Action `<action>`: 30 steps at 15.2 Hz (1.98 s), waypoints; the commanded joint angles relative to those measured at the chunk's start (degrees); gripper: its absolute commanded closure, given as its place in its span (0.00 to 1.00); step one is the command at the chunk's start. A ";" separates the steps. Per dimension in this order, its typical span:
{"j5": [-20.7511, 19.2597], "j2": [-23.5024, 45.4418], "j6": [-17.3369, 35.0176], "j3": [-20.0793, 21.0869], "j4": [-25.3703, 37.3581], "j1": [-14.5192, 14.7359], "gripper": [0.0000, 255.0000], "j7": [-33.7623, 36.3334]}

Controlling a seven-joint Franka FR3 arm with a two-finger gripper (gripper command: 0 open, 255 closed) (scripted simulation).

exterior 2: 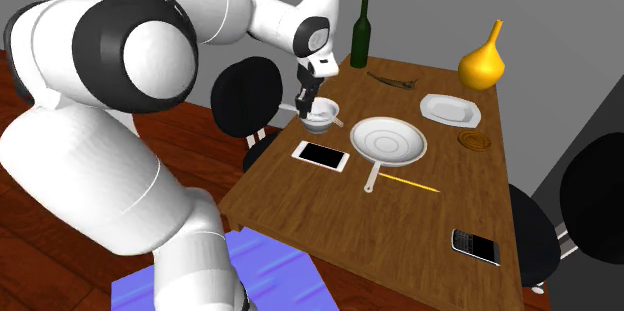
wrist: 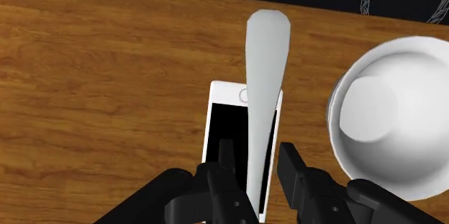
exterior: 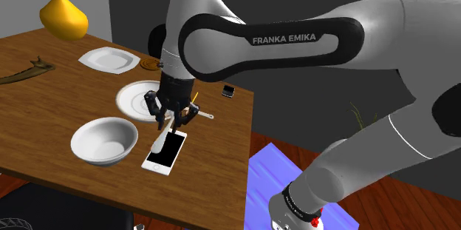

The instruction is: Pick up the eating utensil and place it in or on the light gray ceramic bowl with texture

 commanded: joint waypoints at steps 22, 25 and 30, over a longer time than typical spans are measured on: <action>-27.85 38.99 2.91 1.73 29.43 11.01 1.00 21.94; -27.85 38.99 2.91 1.73 29.43 11.01 1.00 21.94; -27.85 38.99 2.91 1.73 29.43 11.01 1.00 21.94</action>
